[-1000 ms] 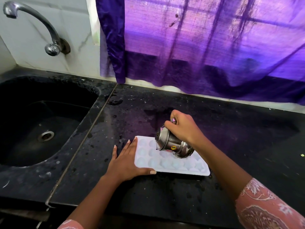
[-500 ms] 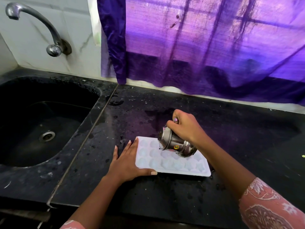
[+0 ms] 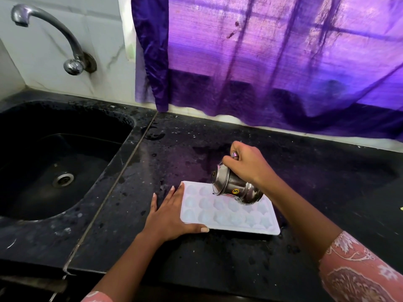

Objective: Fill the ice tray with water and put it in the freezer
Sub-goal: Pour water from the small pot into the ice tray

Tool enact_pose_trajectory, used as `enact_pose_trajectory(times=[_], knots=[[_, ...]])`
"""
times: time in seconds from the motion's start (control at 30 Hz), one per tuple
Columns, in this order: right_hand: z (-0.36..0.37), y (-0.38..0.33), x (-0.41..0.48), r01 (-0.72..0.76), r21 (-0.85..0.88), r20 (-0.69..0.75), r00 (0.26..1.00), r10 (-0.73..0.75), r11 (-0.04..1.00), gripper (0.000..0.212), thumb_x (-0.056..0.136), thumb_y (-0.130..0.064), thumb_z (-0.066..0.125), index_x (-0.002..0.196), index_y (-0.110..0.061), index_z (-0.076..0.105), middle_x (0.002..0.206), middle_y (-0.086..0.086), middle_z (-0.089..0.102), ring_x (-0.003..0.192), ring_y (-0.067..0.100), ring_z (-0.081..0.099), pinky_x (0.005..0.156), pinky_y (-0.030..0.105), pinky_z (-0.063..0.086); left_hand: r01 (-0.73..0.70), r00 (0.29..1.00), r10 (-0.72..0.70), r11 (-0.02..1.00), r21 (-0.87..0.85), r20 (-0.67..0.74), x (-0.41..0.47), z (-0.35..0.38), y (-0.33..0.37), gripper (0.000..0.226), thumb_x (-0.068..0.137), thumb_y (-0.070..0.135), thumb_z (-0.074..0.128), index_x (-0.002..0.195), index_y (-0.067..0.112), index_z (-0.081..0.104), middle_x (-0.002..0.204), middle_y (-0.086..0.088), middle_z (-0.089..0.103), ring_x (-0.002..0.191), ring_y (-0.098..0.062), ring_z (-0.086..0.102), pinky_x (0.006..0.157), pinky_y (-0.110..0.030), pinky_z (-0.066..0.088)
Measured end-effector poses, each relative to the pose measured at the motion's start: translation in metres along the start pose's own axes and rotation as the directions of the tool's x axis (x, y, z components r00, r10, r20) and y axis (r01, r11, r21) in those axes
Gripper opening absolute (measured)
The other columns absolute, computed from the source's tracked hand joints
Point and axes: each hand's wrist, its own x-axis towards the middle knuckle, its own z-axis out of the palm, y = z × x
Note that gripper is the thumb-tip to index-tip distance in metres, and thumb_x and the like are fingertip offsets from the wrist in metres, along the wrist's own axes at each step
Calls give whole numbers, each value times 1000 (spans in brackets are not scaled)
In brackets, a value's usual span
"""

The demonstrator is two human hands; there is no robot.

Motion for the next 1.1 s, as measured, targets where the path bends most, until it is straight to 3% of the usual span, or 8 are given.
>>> enact_pose_trajectory(times=[0.33,0.63,0.83,1.1], knots=[[2,-3,0,9,8,-7,1000,-9,1000,31,82,-14,53,60,-18,31,59,-3,40,54,11,33,51,27,27,-11,1000,11,1000,-5,-8,-1,0,-1,134,42,94,41,147,30,-13,156,15,-9,141,-2,-14,110,-46,-20],[10,-1,-5,-62,187,-19,998,66,980,30,83,-15,52,61,-19,31,62,-3,40,56,10,34,50,23,29,-8,1000,8,1000,4,-17,0,0,-1,135,40,95,38,147,30,-13,155,16,-11,140,-1,-14,110,-46,-19],[20,-9,-3,-35,148,26,999,31,988,31,83,-14,52,60,-19,32,61,-3,40,55,10,33,49,23,27,-3,1000,4,1000,8,-18,-1,0,0,140,33,97,31,146,28,-15,155,16,-12,140,-1,-15,110,-45,-19],[28,-18,0,7,57,54,998,-11,998,32,83,-14,53,60,-18,31,59,-2,40,52,10,31,47,21,25,1,1000,-1,1000,-17,-14,-3,-1,1,131,51,87,52,147,28,-14,155,16,-11,140,-1,-15,109,-45,-20]])
